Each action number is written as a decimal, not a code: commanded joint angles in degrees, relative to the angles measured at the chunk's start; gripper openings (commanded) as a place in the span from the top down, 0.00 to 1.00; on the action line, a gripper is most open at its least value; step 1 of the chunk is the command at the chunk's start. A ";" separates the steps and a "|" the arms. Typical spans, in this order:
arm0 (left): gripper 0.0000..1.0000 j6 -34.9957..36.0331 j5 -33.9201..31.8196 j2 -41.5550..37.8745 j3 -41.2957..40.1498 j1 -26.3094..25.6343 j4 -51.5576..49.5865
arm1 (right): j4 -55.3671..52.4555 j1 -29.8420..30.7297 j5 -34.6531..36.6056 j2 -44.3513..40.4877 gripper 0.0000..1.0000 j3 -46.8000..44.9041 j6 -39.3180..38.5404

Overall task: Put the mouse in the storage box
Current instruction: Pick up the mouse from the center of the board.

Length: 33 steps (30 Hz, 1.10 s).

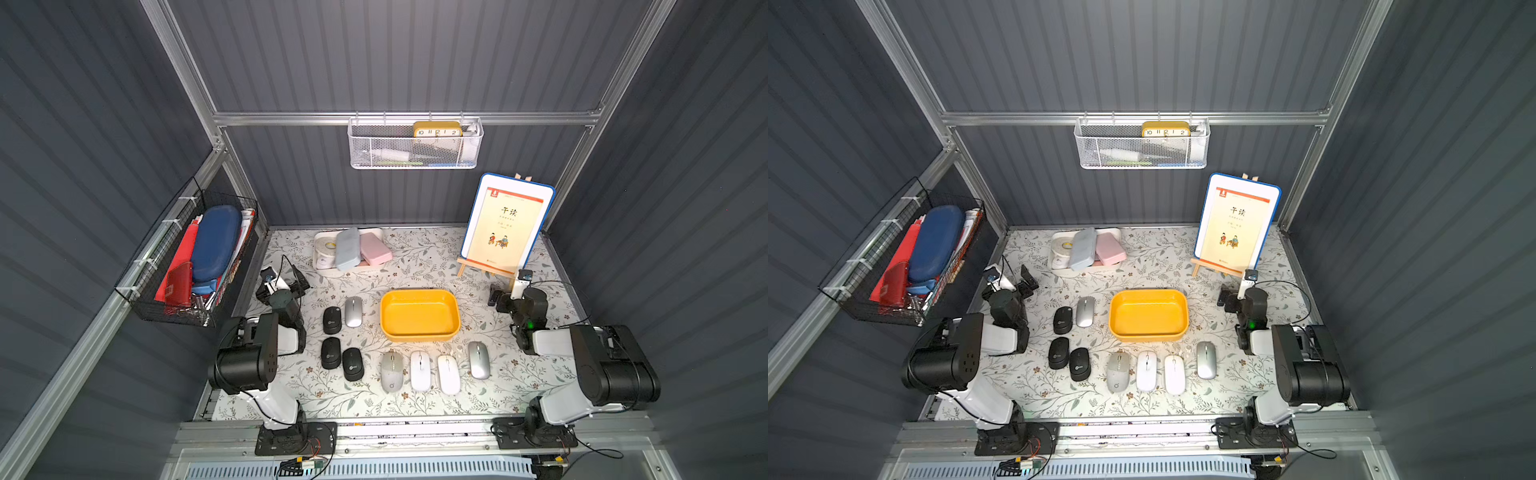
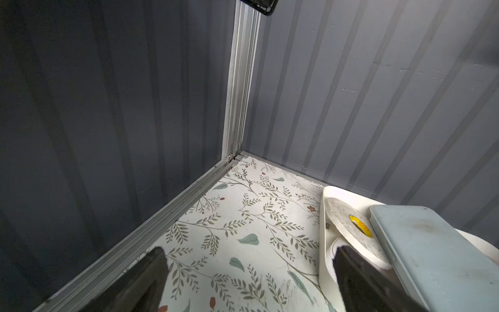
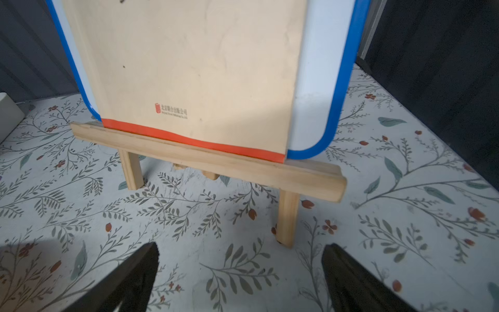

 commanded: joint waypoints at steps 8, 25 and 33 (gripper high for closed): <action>0.01 -0.34 -0.73 -0.03 0.32 -0.11 0.45 | 1.06 0.27 -0.62 0.04 0.01 0.74 -0.37; 0.01 -0.39 0.47 -0.09 0.46 0.03 0.23 | 1.99 0.22 -0.53 -0.19 0.01 0.16 -0.45; 0.01 4.18 -7.96 -4.09 -1.83 -4.54 3.12 | -29.54 1.57 11.13 -14.98 0.01 9.87 8.04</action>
